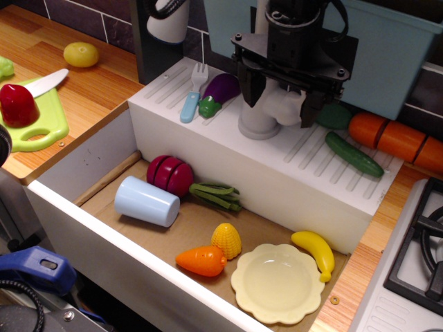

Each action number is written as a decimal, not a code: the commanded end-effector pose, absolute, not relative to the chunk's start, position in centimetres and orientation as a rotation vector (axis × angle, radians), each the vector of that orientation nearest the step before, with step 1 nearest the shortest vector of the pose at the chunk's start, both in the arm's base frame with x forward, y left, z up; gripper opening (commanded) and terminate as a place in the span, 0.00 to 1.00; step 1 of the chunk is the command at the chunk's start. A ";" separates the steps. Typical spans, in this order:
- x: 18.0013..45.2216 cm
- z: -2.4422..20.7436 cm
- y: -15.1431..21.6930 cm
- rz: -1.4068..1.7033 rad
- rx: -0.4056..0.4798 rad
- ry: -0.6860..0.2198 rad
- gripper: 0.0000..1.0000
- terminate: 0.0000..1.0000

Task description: Turn lever vertical to front

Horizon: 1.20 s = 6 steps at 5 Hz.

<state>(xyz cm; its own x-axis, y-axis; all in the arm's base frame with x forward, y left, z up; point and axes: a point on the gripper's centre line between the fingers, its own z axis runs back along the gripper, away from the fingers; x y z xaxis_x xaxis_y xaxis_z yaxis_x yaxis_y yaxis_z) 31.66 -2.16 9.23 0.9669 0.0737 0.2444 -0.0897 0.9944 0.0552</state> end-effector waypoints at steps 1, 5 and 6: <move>31.7 9.2 -2.2 0.083 0.066 -0.245 1.00 0.00; 35.8 11.6 -3.4 0.047 0.081 -0.386 1.00 0.00; 36.7 11.7 -3.4 0.039 0.070 -0.389 1.00 0.00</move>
<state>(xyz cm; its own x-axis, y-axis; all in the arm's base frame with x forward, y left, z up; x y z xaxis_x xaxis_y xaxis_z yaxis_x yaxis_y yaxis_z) 36.37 -3.50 9.94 0.9425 0.0137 0.3339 -0.0415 0.9962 0.0762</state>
